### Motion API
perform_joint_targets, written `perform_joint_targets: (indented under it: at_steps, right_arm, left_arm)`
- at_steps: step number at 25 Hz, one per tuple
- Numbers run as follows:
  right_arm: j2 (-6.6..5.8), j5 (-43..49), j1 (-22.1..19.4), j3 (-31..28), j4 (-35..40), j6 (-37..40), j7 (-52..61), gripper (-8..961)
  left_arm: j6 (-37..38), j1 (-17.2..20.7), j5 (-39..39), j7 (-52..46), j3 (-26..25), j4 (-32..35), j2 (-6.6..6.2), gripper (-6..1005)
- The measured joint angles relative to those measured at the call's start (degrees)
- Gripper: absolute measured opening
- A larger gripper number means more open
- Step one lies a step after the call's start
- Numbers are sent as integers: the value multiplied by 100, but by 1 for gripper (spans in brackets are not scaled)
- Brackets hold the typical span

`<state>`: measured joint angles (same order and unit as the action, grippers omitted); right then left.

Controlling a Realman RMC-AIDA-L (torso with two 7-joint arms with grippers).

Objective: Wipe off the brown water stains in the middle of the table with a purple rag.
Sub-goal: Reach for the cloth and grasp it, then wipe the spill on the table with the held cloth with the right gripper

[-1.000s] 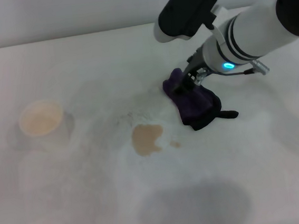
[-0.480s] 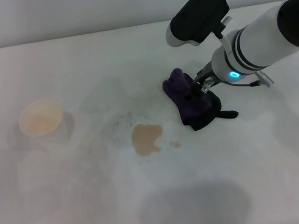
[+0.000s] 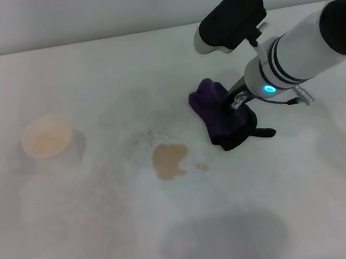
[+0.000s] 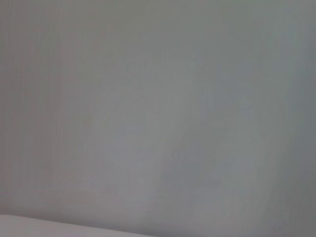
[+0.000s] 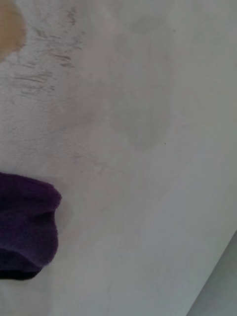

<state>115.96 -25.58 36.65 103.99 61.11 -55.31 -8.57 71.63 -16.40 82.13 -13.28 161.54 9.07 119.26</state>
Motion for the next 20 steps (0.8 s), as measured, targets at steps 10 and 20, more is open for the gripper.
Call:
perform_joint_targets:
  at_steps: [10,20]
  right_arm:
    - [4,-18,68,0,-152,49,10,176]
    - [-16,-174,26,-11,-18,-49,-115,70]
  left_arm:
    - [0,-4,-2,0,0,-2,-8,891]
    - [1,-5,-18,0,0,15,0,893]
